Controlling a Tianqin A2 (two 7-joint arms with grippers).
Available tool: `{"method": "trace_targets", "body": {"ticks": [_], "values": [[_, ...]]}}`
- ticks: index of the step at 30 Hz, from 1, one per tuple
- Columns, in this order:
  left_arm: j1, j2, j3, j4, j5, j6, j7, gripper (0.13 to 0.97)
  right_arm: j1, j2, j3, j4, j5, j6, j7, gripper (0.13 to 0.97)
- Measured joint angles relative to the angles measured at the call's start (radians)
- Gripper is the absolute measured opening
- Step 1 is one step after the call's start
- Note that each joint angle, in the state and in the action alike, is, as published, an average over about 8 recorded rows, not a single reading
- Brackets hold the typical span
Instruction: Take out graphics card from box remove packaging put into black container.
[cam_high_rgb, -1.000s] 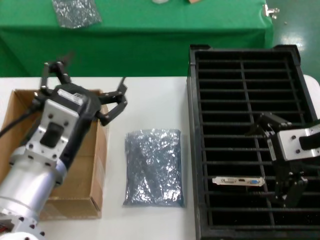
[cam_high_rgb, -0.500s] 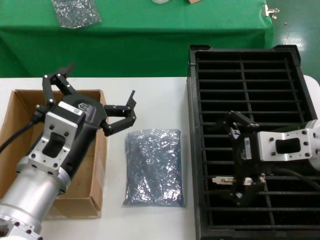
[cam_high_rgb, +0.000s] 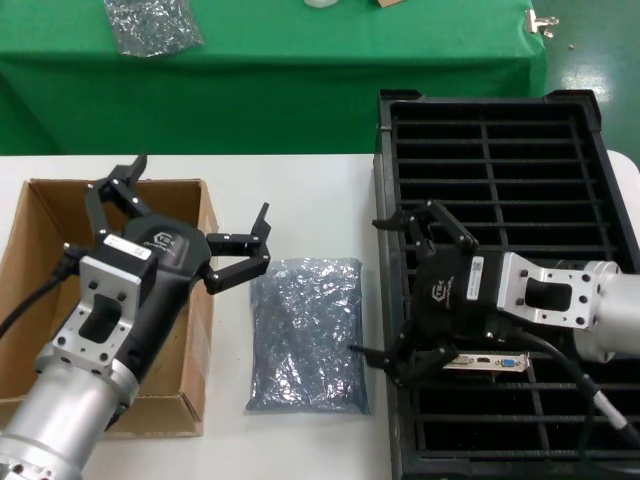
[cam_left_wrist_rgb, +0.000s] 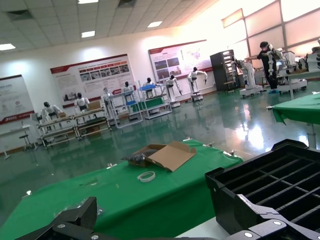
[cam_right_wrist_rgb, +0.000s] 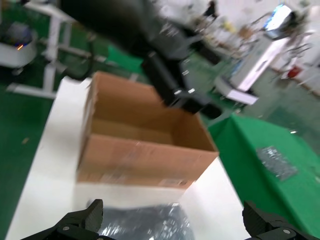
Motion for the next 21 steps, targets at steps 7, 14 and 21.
{"method": "trace_targets", "body": {"ticks": [7,14,21], "values": [[0.021,-0.022,0.006,0.041,-0.118,-0.052,0.066,0.966,-0.094,-0.041,0.049,-0.012,0.063,0.141,-0.032,0.966],[0.043,-0.044,0.011,0.082,-0.238,-0.104,0.132,0.966,-0.190,-0.083,0.099,-0.024,0.126,0.284,-0.065,0.966],[0.064,-0.066,0.017,0.122,-0.357,-0.156,0.199,0.966,-0.285,-0.124,0.149,-0.036,0.189,0.426,-0.098,0.966]]}}
